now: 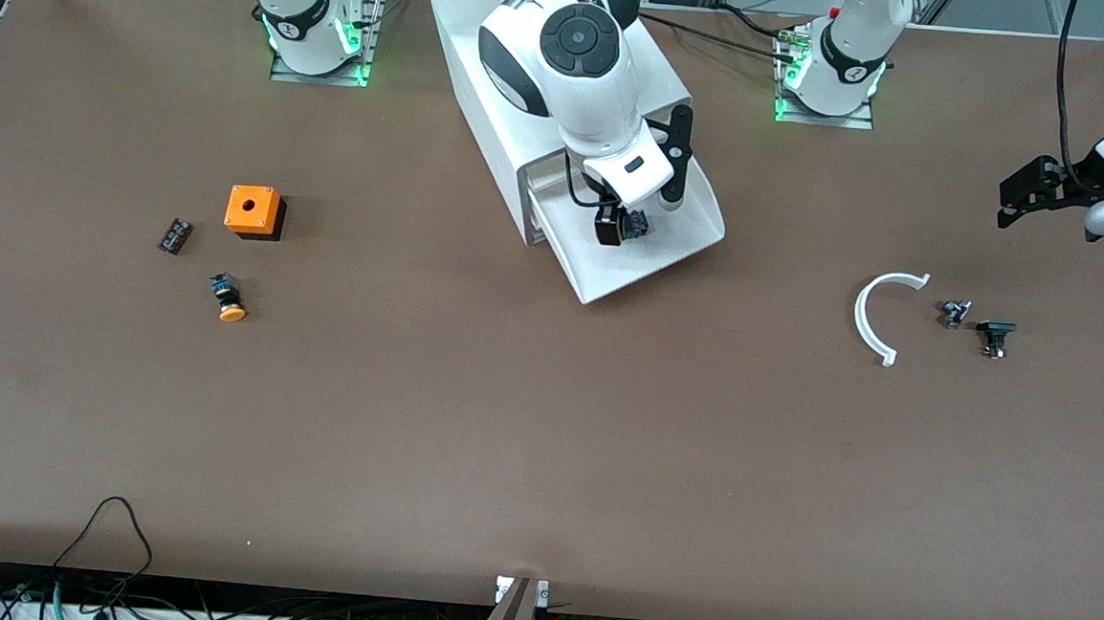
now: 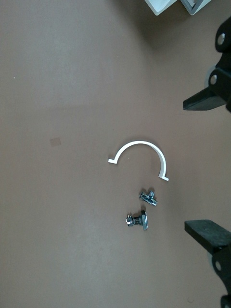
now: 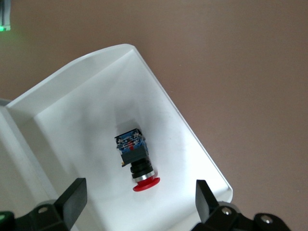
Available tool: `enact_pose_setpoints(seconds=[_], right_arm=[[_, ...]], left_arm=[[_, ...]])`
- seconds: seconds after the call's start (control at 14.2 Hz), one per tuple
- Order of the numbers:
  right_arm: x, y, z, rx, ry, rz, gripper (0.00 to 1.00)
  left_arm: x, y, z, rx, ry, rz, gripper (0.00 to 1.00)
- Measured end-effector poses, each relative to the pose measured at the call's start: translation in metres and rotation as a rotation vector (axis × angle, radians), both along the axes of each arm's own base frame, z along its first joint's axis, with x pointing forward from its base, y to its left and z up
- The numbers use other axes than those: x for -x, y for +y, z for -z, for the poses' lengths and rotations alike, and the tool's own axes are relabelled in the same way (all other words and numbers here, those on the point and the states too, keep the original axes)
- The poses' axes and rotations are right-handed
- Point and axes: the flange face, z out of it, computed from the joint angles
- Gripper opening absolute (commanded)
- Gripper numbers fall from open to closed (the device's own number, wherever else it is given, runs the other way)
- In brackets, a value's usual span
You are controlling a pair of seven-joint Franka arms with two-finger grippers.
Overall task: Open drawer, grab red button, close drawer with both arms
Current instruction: 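Grasp the red-capped button inside the drawer with the right gripper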
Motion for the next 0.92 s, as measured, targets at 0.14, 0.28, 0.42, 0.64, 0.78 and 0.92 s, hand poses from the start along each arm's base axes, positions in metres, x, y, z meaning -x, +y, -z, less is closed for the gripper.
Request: enact_pose_setpoints(seconds=[0.14,0.28,0.42,0.64,0.78,0.92], right_arm=[[0.001,-0.001,0.008,0.017,0.004,-0.093,1.00],[0.001,0.000,0.024,0.033,0.011,-0.157,1.00],[-0.001,0.002,0.046,0.049,0.025,-0.179,1.00],[-0.004,0.004,0.069,0.056,0.029,-0.183,1.00],[-0.006,0.006,0.076,0.049,0.021,-0.180,1.00],[-0.007,0.008,0.082,0.044,0.014,-0.178,0.99]], left_arm=[[0.000,0.000,0.000,0.000,0.000,-0.001,1.00],[0.000,0.000,0.000,0.000,0.000,-0.001,1.00],[0.000,0.000,0.000,0.000,0.000,-0.001,1.00],[0.000,-0.001,0.000,0.000,0.000,-0.002,1.00],[0.000,-0.001,0.000,0.000,0.000,-0.002,1.00],[0.000,-0.001,0.000,0.000,-0.001,-0.003,1.00]])
